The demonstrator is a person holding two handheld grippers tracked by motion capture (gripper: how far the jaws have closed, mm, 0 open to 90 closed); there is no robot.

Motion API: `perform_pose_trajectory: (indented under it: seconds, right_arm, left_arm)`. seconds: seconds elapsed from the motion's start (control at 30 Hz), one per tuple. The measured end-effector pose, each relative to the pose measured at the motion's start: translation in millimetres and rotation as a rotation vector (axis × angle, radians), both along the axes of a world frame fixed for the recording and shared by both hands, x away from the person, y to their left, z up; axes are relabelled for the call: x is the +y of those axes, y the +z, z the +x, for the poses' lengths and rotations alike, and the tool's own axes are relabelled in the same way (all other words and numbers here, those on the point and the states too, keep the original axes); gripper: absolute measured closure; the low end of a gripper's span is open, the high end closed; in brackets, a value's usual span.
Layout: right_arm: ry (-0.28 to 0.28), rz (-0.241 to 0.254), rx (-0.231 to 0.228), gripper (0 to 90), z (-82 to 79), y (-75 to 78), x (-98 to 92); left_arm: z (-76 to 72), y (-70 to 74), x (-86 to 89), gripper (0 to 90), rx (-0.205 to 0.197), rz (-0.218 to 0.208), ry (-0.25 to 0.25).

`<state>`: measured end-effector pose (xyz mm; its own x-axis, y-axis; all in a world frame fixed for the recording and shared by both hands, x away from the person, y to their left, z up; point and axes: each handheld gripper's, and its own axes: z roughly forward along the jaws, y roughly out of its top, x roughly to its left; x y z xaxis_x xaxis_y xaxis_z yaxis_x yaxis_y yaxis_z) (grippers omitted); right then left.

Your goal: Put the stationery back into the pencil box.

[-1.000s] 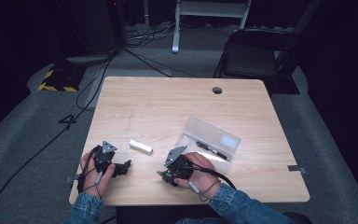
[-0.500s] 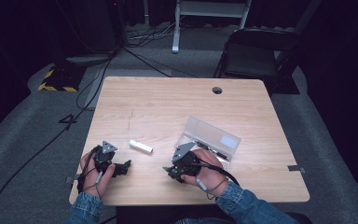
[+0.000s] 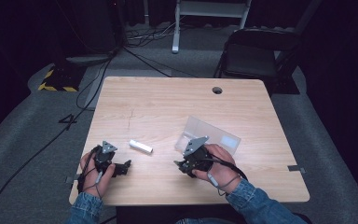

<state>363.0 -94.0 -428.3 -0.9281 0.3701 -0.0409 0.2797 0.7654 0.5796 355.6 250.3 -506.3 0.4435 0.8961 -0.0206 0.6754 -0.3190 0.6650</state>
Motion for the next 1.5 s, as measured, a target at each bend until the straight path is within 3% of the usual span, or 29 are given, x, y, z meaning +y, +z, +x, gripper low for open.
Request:
perform_pose_trajectory:
  seconds: [0.47, 0.9, 1.5]
  right_arm:
    - [-0.072, -0.023, -0.022, 54.3, 12.5, 9.1, -27.7]
    - [-0.162, -0.064, -0.035, 54.3, 26.2, 7.4, -60.6]
    - [-0.192, -0.114, -0.017, 54.2, 38.8, -4.3, -73.3]
  left_arm:
    - [0.0, 0.0, 0.0, 0.1, 0.0, 0.0, 0.0]
    - [0.0, 0.0, 0.0, 0.0, 0.0, 0.0, 0.0]
    - [0.0, 0.0, 0.0, 0.1, 0.0, 0.0, 0.0]
